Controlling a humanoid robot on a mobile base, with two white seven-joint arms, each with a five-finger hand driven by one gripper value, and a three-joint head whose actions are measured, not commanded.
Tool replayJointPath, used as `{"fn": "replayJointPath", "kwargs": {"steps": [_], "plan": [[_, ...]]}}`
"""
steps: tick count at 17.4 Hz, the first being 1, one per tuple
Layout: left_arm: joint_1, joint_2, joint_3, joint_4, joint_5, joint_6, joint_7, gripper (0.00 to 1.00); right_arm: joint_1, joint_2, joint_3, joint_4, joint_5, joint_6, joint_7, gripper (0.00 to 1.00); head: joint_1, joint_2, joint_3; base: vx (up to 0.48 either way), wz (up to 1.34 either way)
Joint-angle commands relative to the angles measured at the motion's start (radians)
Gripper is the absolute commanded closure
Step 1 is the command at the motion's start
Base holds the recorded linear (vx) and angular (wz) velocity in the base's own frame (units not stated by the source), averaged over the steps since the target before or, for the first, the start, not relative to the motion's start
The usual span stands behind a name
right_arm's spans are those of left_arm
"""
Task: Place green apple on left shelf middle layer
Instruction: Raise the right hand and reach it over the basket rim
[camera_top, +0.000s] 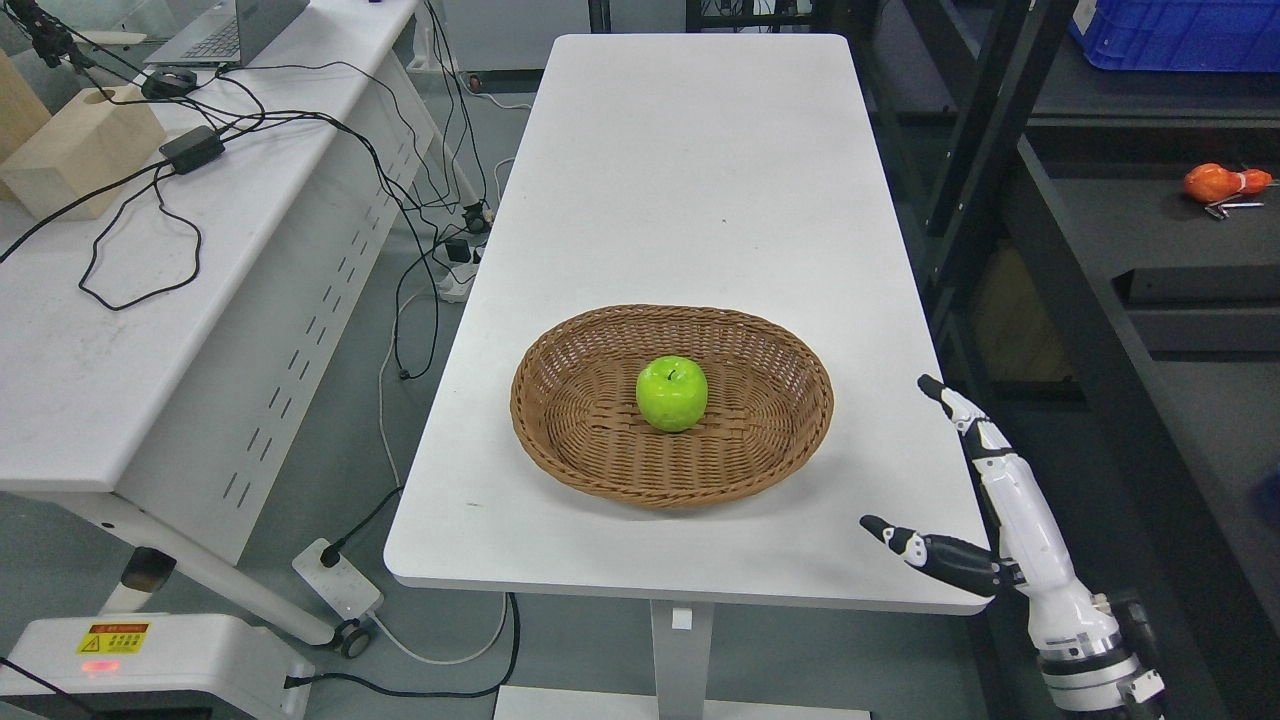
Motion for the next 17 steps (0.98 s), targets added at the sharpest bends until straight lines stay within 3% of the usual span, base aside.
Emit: {"fn": "replayJointPath", "kwargs": {"steps": [1, 9, 17], "plan": [[0.000, 0.017, 0.000, 0.000, 0.000, -0.001, 0.000, 0.00, -0.057, 0.008, 0.137, 0.017, 0.099, 0.025, 0.017, 0.01, 0.0000, 0.000, 0.000, 0.018, 0.00], [0.000, 0.017, 0.000, 0.000, 0.000, -0.001, 0.000, 0.00, -0.222, 0.026, 0.200, 0.158, 0.175, 0.145, 0.109, 0.01, 0.0000, 0.000, 0.000, -0.004, 0.00], [0.000, 0.017, 0.000, 0.000, 0.000, -0.001, 0.000, 0.00, -0.360, 0.051, 0.220, 0.275, 0.189, 0.160, 0.194, 0.01, 0.0000, 0.000, 0.000, 0.000, 0.00]]}}
